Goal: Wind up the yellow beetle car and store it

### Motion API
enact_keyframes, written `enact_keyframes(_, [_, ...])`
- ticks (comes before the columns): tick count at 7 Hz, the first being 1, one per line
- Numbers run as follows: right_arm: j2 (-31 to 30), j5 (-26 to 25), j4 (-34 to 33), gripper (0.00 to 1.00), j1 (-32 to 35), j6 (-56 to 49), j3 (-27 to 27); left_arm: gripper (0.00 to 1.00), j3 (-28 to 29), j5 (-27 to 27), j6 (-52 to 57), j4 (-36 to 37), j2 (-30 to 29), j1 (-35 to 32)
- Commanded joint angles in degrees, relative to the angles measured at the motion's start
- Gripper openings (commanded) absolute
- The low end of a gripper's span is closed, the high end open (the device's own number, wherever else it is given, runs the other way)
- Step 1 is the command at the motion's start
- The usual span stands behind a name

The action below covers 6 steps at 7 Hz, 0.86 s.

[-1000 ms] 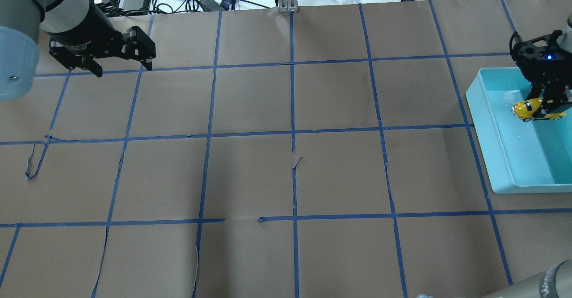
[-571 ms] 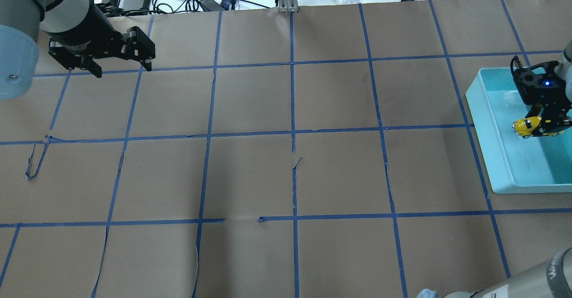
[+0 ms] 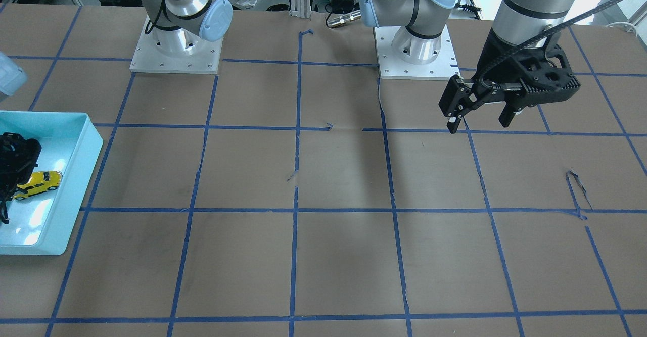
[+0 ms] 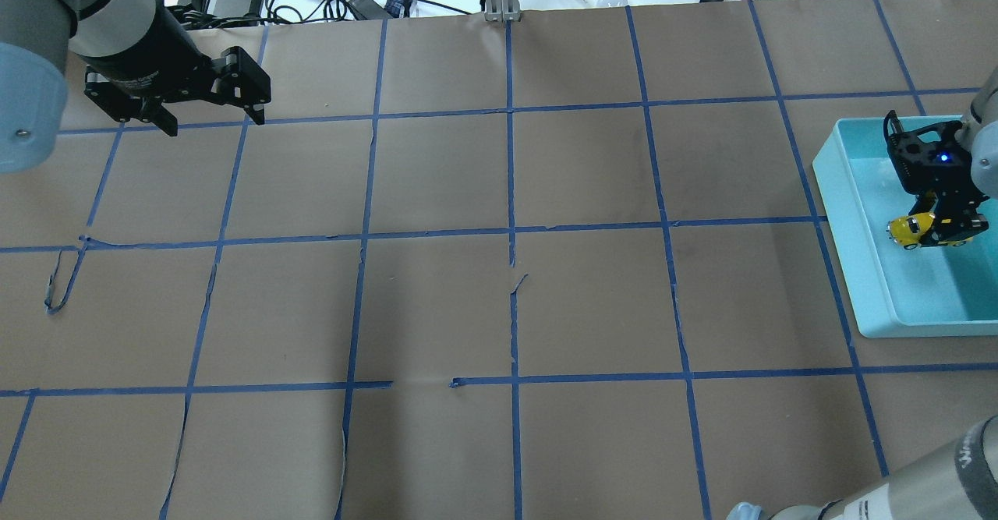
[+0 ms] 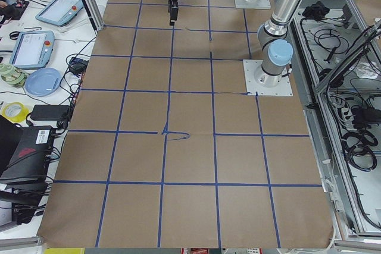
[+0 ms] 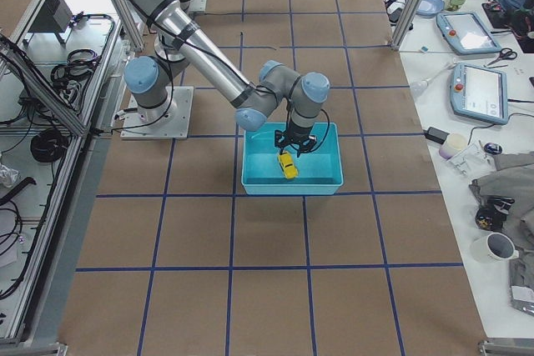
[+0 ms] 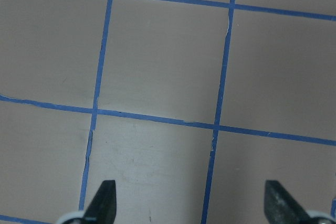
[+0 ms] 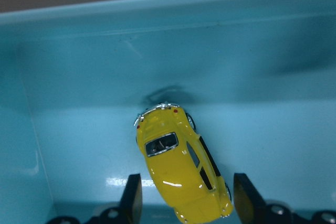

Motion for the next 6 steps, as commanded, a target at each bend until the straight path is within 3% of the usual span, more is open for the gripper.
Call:
enact_keyframes(1, [-3.8, 0.4, 1.0, 1.00, 0.0, 5.2, -0.7, 1.00, 0.0, 0.0, 0.0, 0.0, 0.0, 0.0])
enact_keyframes(4, [-13.4, 0.6, 7.6, 0.98, 2.6, 39.8, -0.8, 1.00, -0.1, 0.1, 0.0, 0.0, 0.1, 0.0])
enact_keyframes(6, [-16.6, 7.4, 14.7, 1.00, 6.5, 65.8, -1.6, 1.00, 0.0, 0.1, 0.0, 0.0, 0.1, 0.0])
